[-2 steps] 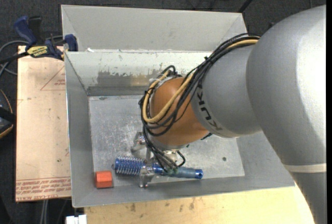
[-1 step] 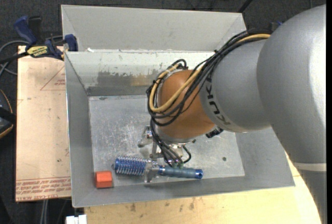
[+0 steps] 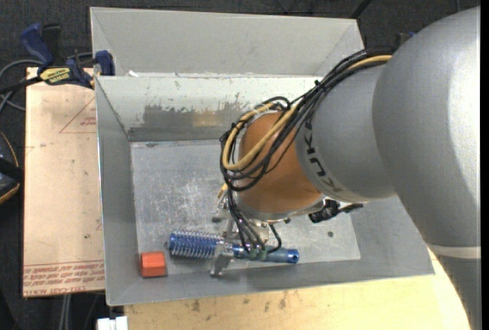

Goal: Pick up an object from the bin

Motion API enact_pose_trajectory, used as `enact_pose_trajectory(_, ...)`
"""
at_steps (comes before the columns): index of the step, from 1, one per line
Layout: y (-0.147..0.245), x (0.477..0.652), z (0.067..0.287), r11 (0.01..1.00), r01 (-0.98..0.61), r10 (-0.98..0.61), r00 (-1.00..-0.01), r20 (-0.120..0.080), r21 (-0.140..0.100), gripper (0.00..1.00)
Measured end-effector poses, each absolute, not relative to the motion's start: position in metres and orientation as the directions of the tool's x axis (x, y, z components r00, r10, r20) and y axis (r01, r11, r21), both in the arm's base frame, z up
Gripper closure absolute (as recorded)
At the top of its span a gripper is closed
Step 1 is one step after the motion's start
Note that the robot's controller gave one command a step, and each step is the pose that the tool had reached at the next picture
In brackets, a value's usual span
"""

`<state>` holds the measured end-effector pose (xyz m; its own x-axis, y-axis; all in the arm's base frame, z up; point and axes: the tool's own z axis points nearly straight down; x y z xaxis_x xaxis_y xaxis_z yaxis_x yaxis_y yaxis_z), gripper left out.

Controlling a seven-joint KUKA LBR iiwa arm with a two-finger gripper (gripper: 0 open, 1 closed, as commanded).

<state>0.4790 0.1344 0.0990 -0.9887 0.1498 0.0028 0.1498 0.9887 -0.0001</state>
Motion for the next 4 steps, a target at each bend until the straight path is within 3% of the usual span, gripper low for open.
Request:
enact_pose_trajectory(1, 0.135, 0.483, 0.075, 0.969, 0.248, 0.248, -0.969, -0.009, 0.008, 0.0)
enact_pose_trajectory(2, 0.136, 0.485, 0.077, 0.969, 0.248, 0.248, -0.969, -0.003, 0.004, 0.0)
enact_pose_trajectory(3, 0.136, 0.487, 0.079, 0.968, 0.25, 0.25, -0.968, -0.011, 0.008, 1.0)
enact_pose_trajectory(4, 0.137, 0.488, 0.129, 0.969, 0.249, 0.249, -0.968, -0.004, 0.003, 1.0)
